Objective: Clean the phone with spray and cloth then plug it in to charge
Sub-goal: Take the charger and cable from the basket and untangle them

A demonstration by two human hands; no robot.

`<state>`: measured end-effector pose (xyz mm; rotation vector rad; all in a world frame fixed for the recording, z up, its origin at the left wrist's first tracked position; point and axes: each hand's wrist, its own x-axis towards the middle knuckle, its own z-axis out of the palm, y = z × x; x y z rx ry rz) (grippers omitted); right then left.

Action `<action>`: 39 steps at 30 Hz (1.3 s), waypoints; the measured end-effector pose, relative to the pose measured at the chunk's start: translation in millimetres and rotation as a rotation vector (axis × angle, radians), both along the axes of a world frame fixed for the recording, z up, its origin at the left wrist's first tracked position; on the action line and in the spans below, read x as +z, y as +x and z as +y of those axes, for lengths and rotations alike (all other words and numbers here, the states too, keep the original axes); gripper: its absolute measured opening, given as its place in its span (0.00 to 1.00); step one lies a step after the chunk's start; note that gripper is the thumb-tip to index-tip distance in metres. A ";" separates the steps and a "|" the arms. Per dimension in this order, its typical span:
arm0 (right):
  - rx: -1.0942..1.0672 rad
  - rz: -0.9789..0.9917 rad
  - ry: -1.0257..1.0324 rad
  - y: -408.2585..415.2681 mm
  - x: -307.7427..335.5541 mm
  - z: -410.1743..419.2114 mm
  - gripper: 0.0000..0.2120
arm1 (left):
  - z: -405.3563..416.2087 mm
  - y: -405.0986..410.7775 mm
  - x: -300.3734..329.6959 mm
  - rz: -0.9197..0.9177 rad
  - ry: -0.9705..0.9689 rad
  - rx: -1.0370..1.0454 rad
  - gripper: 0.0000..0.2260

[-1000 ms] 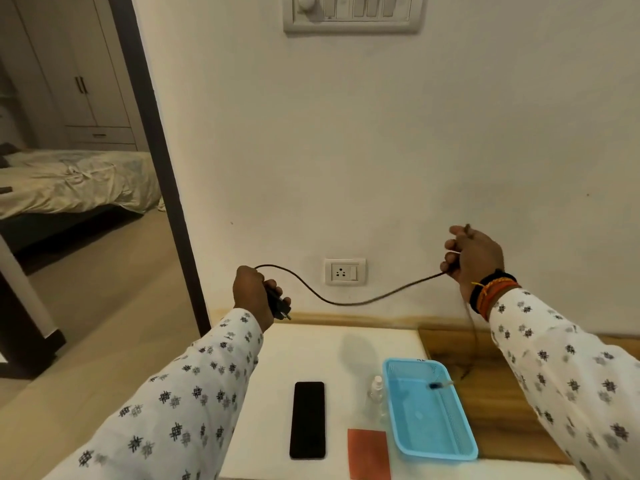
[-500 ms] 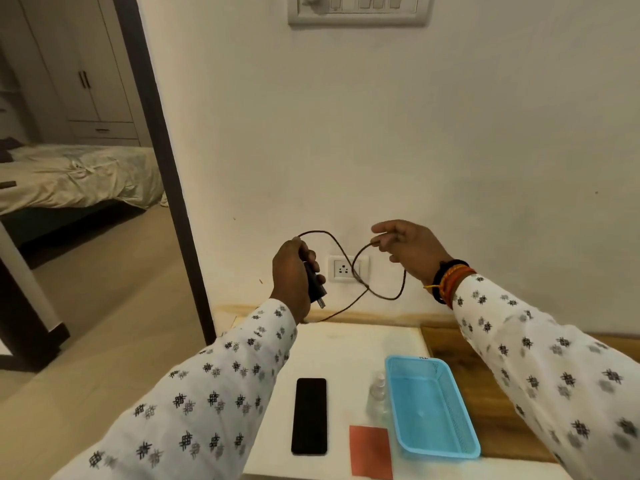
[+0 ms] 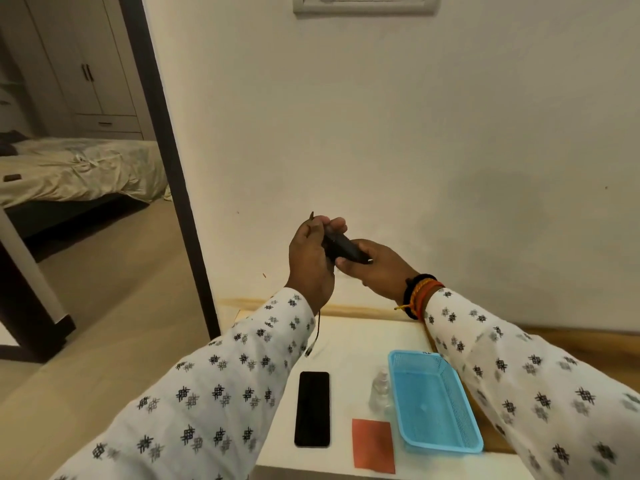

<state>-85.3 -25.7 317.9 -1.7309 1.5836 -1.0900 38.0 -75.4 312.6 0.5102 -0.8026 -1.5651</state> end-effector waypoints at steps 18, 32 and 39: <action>-0.586 -1.137 -0.158 -96.0 -21.8 24.5 0.04 | -45.2 72.2 -6.0 0.290 0.345 0.271 0.10; -1.239 -0.949 -0.328 -163.6 -46.4 57.1 0.17 | -60.5 123.2 -57.1 -0.304 0.486 0.585 0.04; -1.290 -0.816 -0.326 -165.1 -49.5 63.2 0.21 | -58.2 127.5 -58.8 -0.388 0.497 0.503 0.11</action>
